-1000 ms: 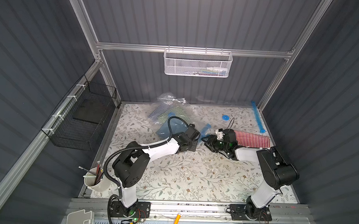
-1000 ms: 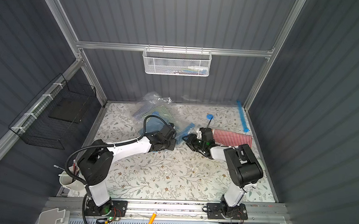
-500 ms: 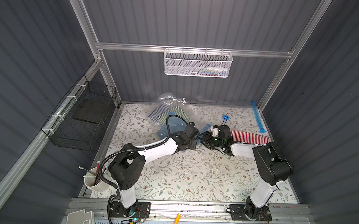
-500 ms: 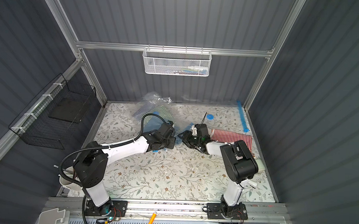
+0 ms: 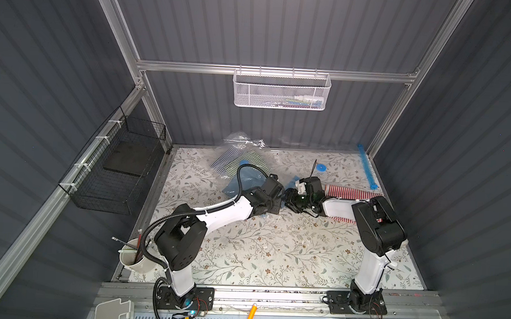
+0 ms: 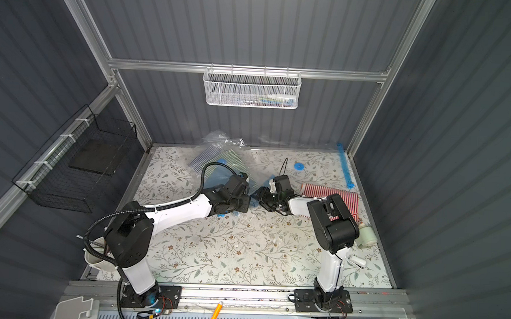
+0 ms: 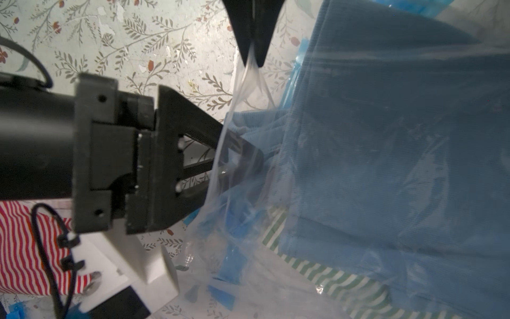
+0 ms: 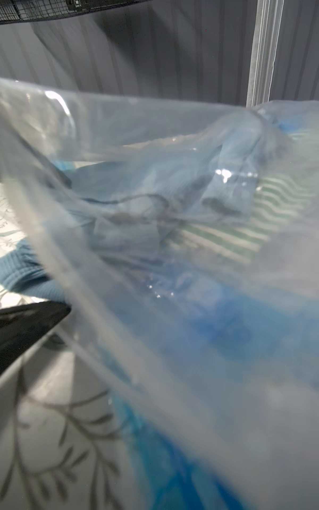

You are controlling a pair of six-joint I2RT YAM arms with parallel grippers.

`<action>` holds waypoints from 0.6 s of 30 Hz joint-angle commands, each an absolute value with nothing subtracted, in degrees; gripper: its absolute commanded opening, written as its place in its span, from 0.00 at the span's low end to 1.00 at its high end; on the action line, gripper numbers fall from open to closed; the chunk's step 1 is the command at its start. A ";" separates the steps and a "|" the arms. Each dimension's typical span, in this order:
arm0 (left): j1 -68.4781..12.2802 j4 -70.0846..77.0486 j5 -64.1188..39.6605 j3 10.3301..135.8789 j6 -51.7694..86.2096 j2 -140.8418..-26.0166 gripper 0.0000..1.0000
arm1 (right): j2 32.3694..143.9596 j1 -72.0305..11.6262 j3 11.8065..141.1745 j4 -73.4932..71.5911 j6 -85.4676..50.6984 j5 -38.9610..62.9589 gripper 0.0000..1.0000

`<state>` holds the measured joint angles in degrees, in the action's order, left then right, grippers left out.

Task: Take the tank top out of the vacuum bag
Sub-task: Take out the tank top from the vacuum bag.

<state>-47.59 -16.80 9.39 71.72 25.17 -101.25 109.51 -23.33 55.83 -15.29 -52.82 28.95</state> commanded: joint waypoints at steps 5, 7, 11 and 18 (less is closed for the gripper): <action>-47.56 -16.80 7.84 71.88 25.21 -101.61 0.00 | 111.34 -24.36 57.07 -16.41 -52.08 28.92 0.72; -47.58 -16.72 7.34 72.08 25.22 -102.13 0.00 | 111.19 -24.52 56.37 -19.31 -53.13 29.82 0.73; -47.55 -16.85 6.07 72.71 25.22 -103.22 0.00 | 110.75 -24.95 56.25 -21.69 -53.13 30.63 0.75; -47.57 -16.86 5.98 72.87 25.05 -103.37 0.00 | 112.38 -25.45 56.75 -25.33 -55.62 33.16 0.75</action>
